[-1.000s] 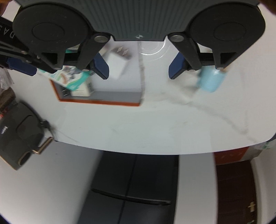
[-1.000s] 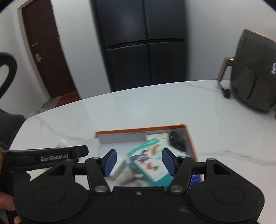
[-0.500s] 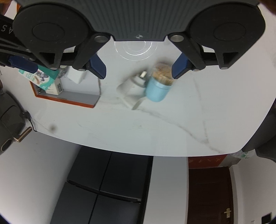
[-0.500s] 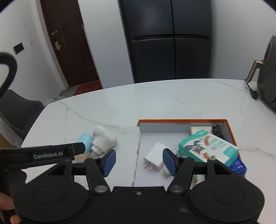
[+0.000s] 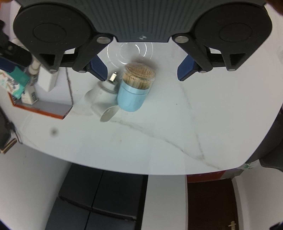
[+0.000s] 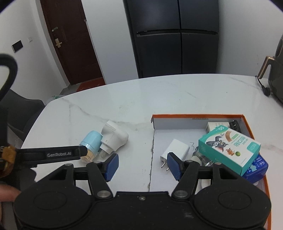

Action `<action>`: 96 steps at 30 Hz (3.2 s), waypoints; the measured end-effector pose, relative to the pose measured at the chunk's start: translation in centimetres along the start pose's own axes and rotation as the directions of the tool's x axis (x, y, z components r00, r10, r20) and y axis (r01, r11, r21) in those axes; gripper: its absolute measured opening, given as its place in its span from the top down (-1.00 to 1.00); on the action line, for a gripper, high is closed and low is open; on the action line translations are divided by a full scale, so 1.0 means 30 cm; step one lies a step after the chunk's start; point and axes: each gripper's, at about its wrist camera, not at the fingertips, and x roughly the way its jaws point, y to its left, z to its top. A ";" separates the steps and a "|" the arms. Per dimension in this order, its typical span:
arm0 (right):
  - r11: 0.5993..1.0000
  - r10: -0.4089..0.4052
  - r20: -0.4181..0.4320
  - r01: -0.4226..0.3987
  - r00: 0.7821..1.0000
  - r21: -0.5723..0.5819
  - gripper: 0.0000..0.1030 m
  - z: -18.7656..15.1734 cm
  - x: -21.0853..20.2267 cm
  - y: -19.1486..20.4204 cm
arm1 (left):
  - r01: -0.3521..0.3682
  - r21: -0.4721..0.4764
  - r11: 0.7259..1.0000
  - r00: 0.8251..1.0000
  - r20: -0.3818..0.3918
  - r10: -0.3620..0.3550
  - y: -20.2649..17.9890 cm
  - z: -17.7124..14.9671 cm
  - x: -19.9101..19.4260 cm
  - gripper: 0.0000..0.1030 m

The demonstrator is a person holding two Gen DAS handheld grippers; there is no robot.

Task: Organize rigid objects
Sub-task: 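Move the left gripper to the blue-capped toothpick jar while the right approaches the white diffuser, then close the left gripper on the toothpick jar while the right grasps the white diffuser, then lift and carry the toothpick jar and white diffuser toward the tray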

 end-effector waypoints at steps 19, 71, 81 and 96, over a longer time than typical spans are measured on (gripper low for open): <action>0.998 0.004 -0.061 0.000 0.998 0.070 -0.51 0.010 0.175 0.073 | 0.148 0.027 0.989 0.989 -0.032 -0.147 0.117 0.001 0.157 0.06; 0.995 0.096 -0.067 -0.097 0.993 -0.015 -0.67 -0.023 0.080 0.192 | 0.087 -0.063 0.994 0.993 0.086 -0.082 0.121 -0.130 -0.136 0.07; 0.991 0.124 -0.056 -0.127 0.991 -0.046 -0.67 -0.074 -0.051 0.130 | 0.067 -0.080 0.995 0.991 0.118 -0.058 0.050 -0.182 -0.246 0.07; 0.989 0.122 -0.034 -0.124 0.992 -0.075 -0.67 -0.125 -0.202 0.059 | 0.053 -0.092 0.994 0.987 0.157 -0.038 -0.037 -0.241 -0.339 0.06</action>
